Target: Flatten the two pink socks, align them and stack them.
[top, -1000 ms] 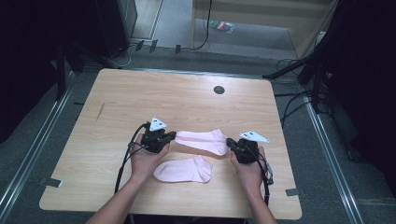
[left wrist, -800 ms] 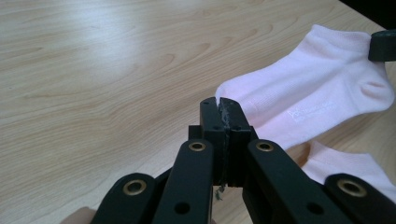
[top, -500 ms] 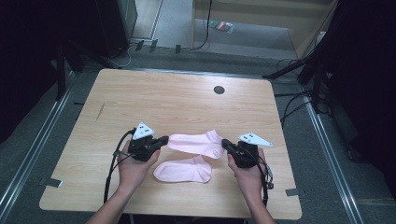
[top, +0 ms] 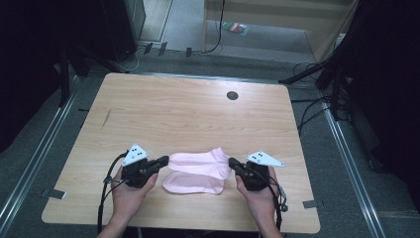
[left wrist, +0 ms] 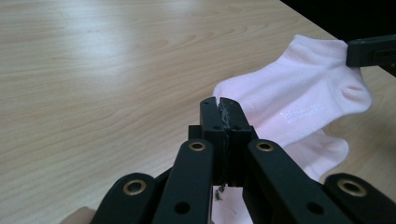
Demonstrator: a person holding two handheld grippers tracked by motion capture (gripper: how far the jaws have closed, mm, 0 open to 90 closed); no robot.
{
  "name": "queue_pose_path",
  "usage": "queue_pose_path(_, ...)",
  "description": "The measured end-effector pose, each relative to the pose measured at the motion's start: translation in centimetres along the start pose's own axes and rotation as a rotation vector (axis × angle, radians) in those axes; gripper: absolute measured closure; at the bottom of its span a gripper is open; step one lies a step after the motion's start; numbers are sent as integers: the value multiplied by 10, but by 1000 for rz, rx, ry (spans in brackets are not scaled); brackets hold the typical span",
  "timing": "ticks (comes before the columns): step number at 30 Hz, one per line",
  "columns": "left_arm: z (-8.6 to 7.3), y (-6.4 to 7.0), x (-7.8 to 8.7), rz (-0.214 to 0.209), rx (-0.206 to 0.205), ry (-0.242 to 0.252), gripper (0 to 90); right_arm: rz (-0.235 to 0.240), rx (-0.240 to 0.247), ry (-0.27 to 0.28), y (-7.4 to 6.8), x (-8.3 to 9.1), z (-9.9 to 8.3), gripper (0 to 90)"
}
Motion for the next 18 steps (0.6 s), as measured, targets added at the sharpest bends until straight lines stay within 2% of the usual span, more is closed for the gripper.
queue_pose_path(6, -13, 1, 7, -10, 11, -6, 900, 21, 2, -28, -9, -1, -9, 892)
queue_pose_path(13, -32, 8, 3, -12, 1, -30, 900, 23, 8, -70, -12, -3, -26, 893)
queue_pose_path(18, -43, 9, -3, 0, -12, -43, 900, 31, -27, -74, -9, -10, -34, 892)
Point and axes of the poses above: each handheld gripper's, and its own axes: x roughly backward along the jaws, z roughly out of its top, y roughly to its right, the point moved 10 cm from there along -x, roughly forward along the jaws, and after that the axes turned 10 degrees about -y, right-handed, at the moved point
